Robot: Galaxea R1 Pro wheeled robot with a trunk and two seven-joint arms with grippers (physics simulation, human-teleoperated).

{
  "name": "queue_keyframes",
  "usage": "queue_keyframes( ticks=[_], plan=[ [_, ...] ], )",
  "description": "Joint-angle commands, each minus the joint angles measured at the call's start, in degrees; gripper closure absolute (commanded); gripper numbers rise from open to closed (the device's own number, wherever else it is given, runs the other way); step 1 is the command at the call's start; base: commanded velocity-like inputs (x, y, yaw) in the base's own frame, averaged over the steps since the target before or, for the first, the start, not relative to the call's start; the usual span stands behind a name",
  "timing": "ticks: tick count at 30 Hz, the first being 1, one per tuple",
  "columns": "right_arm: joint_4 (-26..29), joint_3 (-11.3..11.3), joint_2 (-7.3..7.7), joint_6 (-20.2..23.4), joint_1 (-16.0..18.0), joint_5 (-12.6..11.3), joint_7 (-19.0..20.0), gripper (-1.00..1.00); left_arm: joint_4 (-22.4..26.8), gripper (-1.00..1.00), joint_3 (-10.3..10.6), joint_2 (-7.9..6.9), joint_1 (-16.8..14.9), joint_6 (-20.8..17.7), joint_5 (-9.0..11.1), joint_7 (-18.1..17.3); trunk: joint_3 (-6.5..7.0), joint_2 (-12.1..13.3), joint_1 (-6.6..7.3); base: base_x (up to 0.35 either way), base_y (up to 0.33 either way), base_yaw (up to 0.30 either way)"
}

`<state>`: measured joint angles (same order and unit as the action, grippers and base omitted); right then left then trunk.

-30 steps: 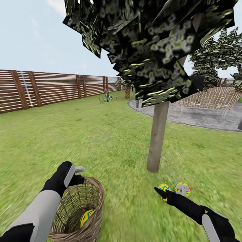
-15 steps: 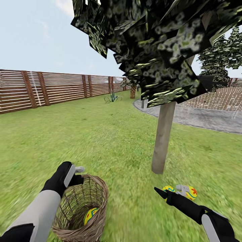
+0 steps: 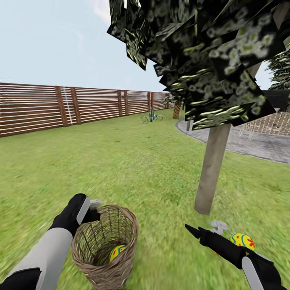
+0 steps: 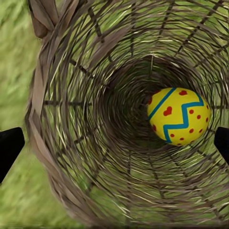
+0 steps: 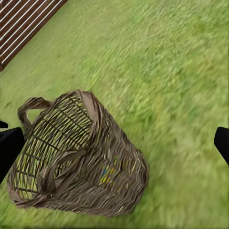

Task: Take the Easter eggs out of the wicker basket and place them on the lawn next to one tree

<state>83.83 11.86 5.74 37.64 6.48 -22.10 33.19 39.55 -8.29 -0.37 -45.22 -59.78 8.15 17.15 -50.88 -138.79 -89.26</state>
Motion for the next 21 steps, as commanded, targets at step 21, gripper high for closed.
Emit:
queue_keyframes(
  ticks=[21],
  plan=[
    [0.02,0.09,0.06,0.41,0.03,-0.31,0.21,-1.00,0.08,-1.00,-0.06,0.02,-0.04,0.40,0.62,0.52,-0.06,-0.03,0.01,0.044,-0.185,0.104]
  ],
)
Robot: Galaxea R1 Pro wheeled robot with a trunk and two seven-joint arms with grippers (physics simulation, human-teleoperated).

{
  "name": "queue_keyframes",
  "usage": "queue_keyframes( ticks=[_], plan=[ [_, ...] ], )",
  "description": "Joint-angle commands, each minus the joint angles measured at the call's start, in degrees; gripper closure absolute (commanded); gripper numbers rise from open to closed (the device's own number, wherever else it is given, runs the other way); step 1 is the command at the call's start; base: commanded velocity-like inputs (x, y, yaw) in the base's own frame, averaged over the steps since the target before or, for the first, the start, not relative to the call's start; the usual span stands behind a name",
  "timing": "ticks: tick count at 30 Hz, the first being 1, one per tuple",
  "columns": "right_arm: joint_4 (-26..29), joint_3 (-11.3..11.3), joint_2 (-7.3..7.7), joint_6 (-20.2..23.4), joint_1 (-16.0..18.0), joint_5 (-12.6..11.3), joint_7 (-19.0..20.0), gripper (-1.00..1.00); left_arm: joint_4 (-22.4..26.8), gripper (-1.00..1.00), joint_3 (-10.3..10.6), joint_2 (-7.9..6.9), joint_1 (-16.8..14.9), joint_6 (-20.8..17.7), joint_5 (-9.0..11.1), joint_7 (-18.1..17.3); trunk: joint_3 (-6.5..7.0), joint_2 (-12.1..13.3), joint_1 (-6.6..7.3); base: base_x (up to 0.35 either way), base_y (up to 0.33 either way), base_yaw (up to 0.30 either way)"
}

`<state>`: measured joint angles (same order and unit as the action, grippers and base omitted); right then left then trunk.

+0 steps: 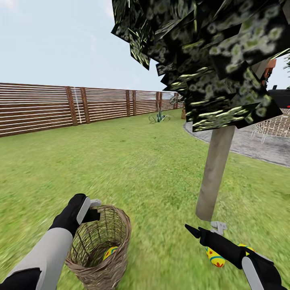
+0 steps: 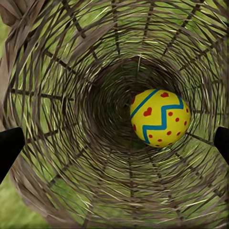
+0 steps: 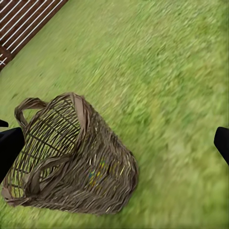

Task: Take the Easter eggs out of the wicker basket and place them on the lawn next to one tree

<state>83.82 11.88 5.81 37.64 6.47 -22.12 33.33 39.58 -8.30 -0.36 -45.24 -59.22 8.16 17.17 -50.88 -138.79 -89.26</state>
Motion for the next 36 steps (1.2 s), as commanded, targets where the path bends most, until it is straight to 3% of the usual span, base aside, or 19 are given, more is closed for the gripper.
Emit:
queue_keyframes(
  ticks=[1,14,33,36],
  plan=[
    [0.02,0.07,0.00,0.42,0.04,-0.29,0.07,-1.00,0.05,-1.00,-0.05,0.01,-0.03,-0.15,0.61,0.49,-0.06,-0.03,0.01,0.006,-0.020,0.001],
    [0.02,0.07,0.00,0.42,0.04,-0.29,0.15,-1.00,0.06,-1.00,0.01,0.01,-0.03,-0.07,0.63,0.17,-0.06,-0.03,0.01,0.138,-0.038,0.000],
    [0.02,0.03,0.00,0.42,0.04,-0.29,0.16,-1.00,0.06,-1.00,0.04,0.01,-0.03,-0.03,0.70,0.08,-0.06,-0.03,0.01,0.012,-0.006,0.000],
    [0.02,0.06,0.00,0.42,0.04,-0.29,0.20,-1.00,0.07,-1.00,0.04,0.01,-0.03,0.17,0.76,0.08,-0.60,-1.23,-0.65,0.000,0.000,0.000]
  ],
)
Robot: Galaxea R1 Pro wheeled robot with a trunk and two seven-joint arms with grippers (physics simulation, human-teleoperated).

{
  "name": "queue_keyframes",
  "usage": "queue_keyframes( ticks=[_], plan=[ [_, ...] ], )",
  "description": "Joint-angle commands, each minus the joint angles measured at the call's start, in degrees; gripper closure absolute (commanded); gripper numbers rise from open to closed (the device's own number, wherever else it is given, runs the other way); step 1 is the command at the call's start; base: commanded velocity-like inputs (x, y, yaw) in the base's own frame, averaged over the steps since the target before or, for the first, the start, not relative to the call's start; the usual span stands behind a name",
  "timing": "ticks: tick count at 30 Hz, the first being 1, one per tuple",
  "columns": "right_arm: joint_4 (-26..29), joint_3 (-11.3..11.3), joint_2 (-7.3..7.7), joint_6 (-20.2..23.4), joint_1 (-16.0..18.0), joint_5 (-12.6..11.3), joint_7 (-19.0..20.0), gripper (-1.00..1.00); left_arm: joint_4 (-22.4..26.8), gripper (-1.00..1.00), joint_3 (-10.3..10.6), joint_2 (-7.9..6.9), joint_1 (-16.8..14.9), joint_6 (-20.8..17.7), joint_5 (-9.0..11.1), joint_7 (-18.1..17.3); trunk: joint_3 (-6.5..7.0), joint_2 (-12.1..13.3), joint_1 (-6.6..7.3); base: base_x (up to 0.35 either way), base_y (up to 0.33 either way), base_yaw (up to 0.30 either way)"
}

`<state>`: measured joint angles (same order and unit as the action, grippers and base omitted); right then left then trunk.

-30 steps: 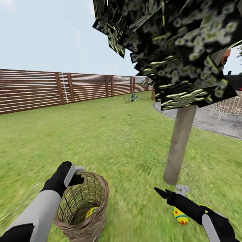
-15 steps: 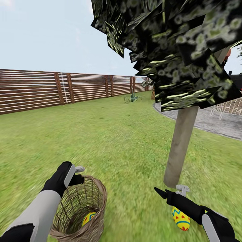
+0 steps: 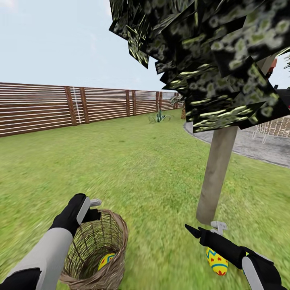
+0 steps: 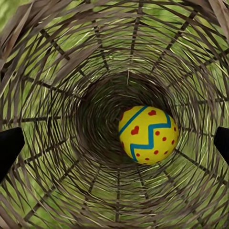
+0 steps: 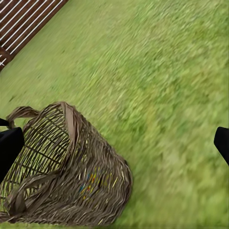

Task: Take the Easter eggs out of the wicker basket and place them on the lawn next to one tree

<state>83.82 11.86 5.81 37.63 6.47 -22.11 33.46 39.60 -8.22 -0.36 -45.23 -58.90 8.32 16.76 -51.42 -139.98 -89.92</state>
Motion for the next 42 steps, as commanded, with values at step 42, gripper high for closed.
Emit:
queue_keyframes(
  ticks=[42],
  plan=[
    [0.03,0.06,0.00,0.42,0.04,-0.30,0.12,-1.00,-0.05,-1.00,0.07,-0.02,-0.03,0.80,0.61,-2.31,-9.03,-3.71,-2.63,0.000,0.000,0.000]
  ],
)
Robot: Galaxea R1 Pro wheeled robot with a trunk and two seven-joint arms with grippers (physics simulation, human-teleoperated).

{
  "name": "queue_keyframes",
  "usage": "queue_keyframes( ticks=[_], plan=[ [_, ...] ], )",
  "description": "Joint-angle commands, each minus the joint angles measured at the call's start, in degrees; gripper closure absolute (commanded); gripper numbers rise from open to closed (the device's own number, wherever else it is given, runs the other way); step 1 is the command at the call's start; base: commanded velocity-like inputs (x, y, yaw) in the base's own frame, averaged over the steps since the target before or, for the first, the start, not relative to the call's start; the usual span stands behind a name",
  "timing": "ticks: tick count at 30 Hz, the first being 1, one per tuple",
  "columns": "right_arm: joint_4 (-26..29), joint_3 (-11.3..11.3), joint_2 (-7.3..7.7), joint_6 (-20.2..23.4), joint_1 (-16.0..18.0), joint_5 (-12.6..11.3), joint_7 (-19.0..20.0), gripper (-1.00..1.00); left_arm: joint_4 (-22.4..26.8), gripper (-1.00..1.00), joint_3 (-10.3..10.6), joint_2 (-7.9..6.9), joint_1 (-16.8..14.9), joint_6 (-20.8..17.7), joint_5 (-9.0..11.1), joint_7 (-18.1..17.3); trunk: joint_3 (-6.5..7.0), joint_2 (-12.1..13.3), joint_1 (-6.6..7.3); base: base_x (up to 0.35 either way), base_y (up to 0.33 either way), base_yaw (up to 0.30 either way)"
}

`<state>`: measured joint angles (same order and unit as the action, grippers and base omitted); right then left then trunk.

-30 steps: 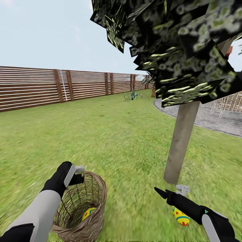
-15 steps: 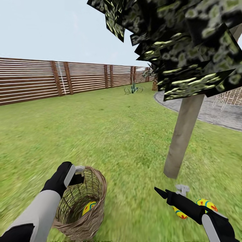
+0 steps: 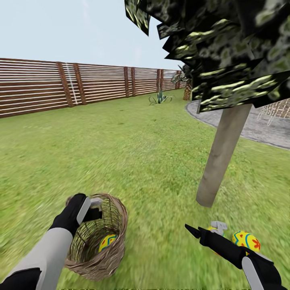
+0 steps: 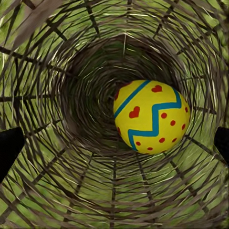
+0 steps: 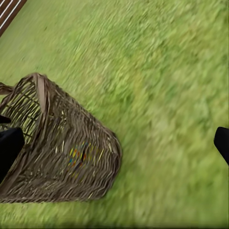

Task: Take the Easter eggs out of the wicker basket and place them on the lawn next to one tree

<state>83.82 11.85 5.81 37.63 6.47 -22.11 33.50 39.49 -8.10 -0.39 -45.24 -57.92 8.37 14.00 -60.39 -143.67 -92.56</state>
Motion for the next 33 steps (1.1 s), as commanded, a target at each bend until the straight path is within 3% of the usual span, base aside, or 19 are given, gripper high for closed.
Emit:
queue_keyframes(
  ticks=[1,4,9,33],
  plan=[
    [0.03,0.06,0.00,0.42,0.03,-0.30,0.07,-1.00,0.05,-1.00,-0.02,-0.01,-0.03,-0.18,0.53,-0.45,-0.28,-0.04,-0.01,0.000,0.000,0.000],
    [0.03,0.04,0.00,0.42,0.03,-0.30,0.07,-1.00,0.06,-1.00,0.11,-0.03,-0.03,-0.18,0.46,-3.46,-0.95,-0.08,-0.09,0.000,0.000,0.000],
    [0.03,0.02,0.00,0.42,0.03,-0.30,0.07,-1.00,0.06,-1.00,0.17,-0.05,-0.03,-0.18,0.43,-5.26,-1.61,-0.12,-0.17,0.000,0.000,0.000],
    [0.03,0.02,0.00,0.42,0.03,-0.30,0.07,-1.00,0.06,-1.00,0.11,-0.05,-0.03,-0.18,0.39,-5.74,-1.61,-0.12,-0.17,0.040,0.010,0.000]
  ],
)
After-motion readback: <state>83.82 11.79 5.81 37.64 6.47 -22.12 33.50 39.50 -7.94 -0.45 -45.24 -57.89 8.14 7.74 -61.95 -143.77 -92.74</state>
